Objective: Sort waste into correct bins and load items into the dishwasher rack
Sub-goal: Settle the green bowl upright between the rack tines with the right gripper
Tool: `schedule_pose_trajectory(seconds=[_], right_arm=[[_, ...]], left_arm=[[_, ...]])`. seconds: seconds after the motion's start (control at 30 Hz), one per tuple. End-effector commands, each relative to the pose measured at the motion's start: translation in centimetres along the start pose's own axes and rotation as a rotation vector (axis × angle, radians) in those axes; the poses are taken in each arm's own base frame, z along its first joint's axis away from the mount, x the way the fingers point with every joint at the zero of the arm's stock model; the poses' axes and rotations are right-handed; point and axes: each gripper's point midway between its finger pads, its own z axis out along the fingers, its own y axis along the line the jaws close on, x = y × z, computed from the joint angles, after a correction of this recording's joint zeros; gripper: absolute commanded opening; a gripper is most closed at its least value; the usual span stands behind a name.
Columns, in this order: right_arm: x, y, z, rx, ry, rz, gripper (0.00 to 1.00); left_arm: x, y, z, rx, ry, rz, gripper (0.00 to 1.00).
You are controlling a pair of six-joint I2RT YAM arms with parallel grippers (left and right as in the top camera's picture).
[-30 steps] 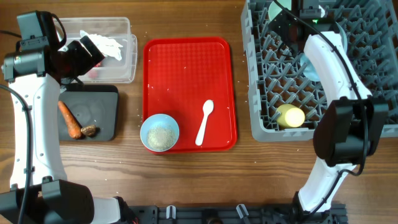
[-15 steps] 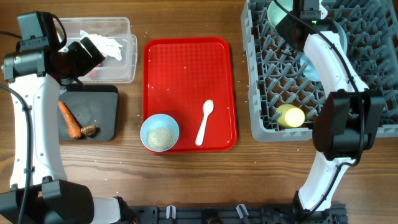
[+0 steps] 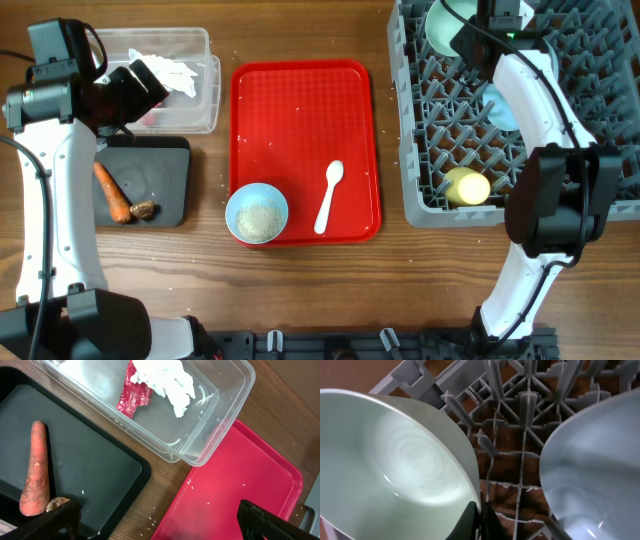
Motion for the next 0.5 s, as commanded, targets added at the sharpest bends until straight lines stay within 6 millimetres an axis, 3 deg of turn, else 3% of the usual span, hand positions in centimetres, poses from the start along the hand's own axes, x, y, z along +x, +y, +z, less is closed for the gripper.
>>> schedule_pose_trajectory(seconds=[0.0, 0.13, 0.23, 0.47], right_arm=[[-1.7, 0.6, -2.3, -0.021, -0.047, -0.133, 0.04], [-4.6, 0.6, -6.8, -0.023, -0.136, -0.156, 0.04], [-5.6, 0.4, -9.0, -0.015, -0.173, -0.195, 0.04], [-4.9, -0.7, -9.4, 0.036, -0.147, -0.228, 0.04]], left_arm=[[0.1, 0.2, 0.2, -0.006, 0.005, -0.012, 1.00], [0.1, 0.2, 0.2, -0.006, 0.005, -0.012, 1.00], [0.1, 0.2, 0.2, -0.006, 0.005, -0.012, 1.00], [0.1, 0.2, 0.2, -0.006, 0.005, -0.012, 1.00]])
